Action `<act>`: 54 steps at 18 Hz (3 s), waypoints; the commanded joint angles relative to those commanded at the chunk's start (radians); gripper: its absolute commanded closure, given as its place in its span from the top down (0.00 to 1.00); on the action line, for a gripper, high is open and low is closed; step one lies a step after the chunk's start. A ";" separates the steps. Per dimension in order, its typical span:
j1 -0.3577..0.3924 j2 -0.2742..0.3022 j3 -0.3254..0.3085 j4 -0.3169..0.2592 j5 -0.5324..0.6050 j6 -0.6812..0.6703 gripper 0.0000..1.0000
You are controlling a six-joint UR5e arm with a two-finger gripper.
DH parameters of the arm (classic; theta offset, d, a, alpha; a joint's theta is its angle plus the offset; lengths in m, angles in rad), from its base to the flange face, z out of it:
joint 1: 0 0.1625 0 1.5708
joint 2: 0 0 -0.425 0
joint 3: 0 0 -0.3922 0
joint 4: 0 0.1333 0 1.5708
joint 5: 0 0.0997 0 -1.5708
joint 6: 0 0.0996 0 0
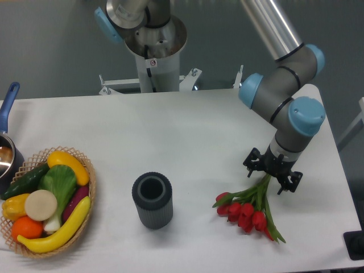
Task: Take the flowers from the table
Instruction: 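Lower the gripper onto the stems and close it around them, then lift the gripped red tulips up off the table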
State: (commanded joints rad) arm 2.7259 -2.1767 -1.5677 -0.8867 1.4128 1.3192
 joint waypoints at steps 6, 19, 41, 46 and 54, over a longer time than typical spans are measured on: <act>-0.002 0.000 -0.020 0.014 -0.002 0.005 1.00; -0.002 -0.005 -0.058 0.092 0.020 0.003 0.80; 0.018 0.058 -0.048 0.091 0.011 -0.002 0.26; 0.026 0.132 -0.034 0.091 -0.102 -0.008 0.26; 0.113 0.268 -0.026 0.091 -0.530 -0.143 0.27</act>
State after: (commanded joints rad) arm 2.8392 -1.9085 -1.5938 -0.7961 0.8827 1.1767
